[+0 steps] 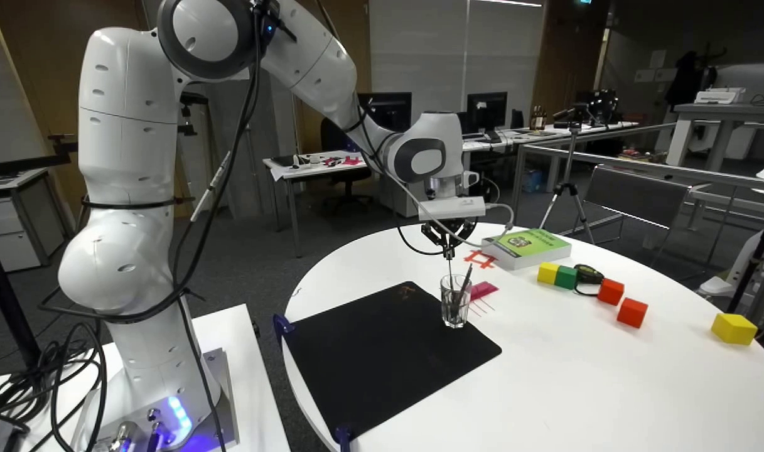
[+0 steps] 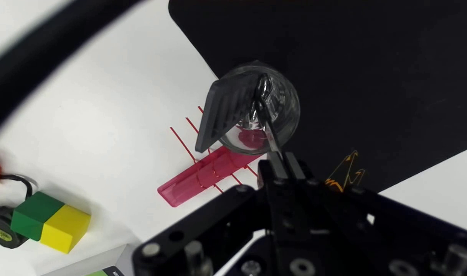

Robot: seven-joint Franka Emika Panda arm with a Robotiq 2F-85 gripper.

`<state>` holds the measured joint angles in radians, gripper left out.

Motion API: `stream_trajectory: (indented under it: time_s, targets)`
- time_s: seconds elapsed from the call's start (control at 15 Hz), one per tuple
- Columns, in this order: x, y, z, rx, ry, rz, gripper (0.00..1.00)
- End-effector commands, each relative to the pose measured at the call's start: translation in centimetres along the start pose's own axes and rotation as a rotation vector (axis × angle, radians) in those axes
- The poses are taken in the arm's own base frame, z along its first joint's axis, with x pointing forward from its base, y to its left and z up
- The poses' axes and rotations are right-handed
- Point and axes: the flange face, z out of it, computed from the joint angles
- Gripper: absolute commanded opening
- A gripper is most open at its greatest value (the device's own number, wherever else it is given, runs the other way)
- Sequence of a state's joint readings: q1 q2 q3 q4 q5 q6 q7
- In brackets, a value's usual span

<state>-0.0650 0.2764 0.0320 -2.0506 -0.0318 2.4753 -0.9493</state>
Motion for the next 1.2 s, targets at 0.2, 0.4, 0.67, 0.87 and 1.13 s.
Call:
stream_trajectory:
  time_s: [0.2,0.4,0.67,0.87,1.13]
  targets:
    - [0.3,-0.2,-2.0,-0.027,0.024,0.053,0.01]
    - [0.4,-0.5,-4.2,-0.046,0.035,0.121,0.01]
    - [0.3,-1.0,-8.1,-0.079,0.074,0.193,0.01]
    - [-0.5,-1.6,-11.7,-0.096,0.1,0.266,0.01]
    - [-1.9,-3.1,-16.2,-0.08,0.102,0.463,0.01]
